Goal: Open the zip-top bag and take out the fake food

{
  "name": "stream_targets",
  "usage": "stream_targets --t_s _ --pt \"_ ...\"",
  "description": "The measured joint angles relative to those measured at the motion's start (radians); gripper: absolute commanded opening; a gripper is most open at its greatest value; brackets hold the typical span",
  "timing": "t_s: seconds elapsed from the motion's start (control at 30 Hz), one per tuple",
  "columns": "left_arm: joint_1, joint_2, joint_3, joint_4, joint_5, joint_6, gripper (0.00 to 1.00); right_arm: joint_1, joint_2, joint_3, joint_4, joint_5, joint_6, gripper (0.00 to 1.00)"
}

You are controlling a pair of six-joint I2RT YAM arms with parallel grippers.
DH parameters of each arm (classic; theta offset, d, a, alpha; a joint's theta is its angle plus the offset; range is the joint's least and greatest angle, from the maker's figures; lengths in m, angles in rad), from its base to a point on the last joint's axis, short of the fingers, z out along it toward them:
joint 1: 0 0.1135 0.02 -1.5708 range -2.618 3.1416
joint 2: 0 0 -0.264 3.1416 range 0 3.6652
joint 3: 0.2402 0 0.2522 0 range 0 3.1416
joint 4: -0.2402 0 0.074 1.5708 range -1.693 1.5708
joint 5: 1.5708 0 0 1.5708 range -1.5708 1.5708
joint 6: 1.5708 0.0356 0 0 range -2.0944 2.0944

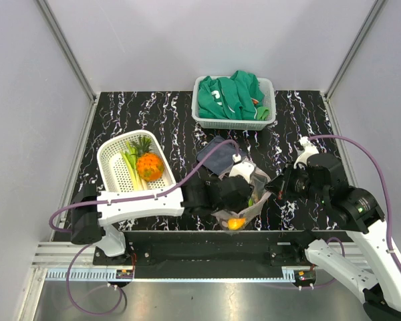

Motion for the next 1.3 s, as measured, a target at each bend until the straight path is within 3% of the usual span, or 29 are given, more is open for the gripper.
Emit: stream_targets --t_s 0.13,0.33,0.5,0.63,0.9,1.0,1.1,1.3 --pt "-0.069 0.002 0.103 -0.109 -0.143 -0.043 0.00 0.000 -0.008 0.000 0.000 -0.056 0.000 0.00" --pt "-0.031 0.054 0.295 -0.197 -0.216 -0.179 0.00 0.000 -0.038 -0.003 0.002 -0.140 -0.012 0.00" --pt "0.058 0.061 0.308 -0.184 -0.119 -0.271 0.00 0.000 -0.040 -0.004 0.000 -0.150 -0.040 0.00" --pt "0.061 0.019 0.273 -0.143 -0.032 -0.265 0.00 0.000 -0.053 -0.023 -0.006 -0.098 -0.061 0.00" --pt "0.052 -0.264 0.064 0.050 0.283 -0.188 0.00 0.000 -0.074 -0.060 -0.021 0.016 -0.063 0.00" --pt "0.046 -0.347 0.006 0.116 0.341 -0.149 0.00 0.000 -0.072 -0.058 -0.022 0.060 -0.056 0.00" --pt "0.034 -0.456 -0.073 0.103 0.278 -0.132 0.00 0.000 -0.065 -0.041 -0.023 0.101 -0.049 0.00" --pt "0.104 -0.652 -0.115 -0.197 -0.076 -0.173 0.00 0.000 -0.061 0.011 -0.025 0.137 -0.046 0.00"
